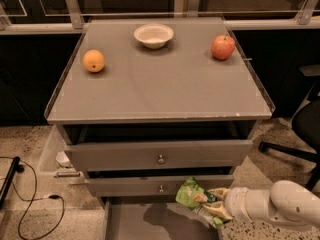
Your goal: Place green rice chip bag into bottom drawer
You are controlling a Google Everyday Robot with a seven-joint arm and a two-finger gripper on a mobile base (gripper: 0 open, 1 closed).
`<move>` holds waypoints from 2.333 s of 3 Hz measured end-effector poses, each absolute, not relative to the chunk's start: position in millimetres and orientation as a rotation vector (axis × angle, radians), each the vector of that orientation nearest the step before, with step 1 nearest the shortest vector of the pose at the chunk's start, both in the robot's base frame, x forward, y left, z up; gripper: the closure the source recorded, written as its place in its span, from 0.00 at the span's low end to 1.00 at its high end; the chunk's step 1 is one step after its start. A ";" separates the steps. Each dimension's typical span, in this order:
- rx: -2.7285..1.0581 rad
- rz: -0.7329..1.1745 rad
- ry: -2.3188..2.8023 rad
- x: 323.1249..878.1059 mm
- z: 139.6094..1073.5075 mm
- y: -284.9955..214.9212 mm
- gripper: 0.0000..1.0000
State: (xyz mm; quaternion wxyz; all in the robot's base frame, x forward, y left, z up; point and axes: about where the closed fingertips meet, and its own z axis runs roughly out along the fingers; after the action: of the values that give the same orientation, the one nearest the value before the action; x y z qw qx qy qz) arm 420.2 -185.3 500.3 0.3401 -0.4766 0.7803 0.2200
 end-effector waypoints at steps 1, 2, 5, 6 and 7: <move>-1.344 0.542 1.883 428.2 469.2 -194.1 1.00; -1.426 0.533 1.743 447.7 446.5 -206.8 1.00; -1.496 0.591 1.773 434.3 373.2 -174.5 1.00; -1.551 0.559 1.725 428.7 321.8 -156.3 1.00; -1.629 0.532 1.643 432.7 278.7 -137.9 1.00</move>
Offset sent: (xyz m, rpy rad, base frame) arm 0.0417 -0.0402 -0.0807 0.0425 -0.2919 0.2882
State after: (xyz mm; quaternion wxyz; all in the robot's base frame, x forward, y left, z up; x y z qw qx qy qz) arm 432.7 -137.9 278.7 0.3742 -0.6362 0.6418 0.2078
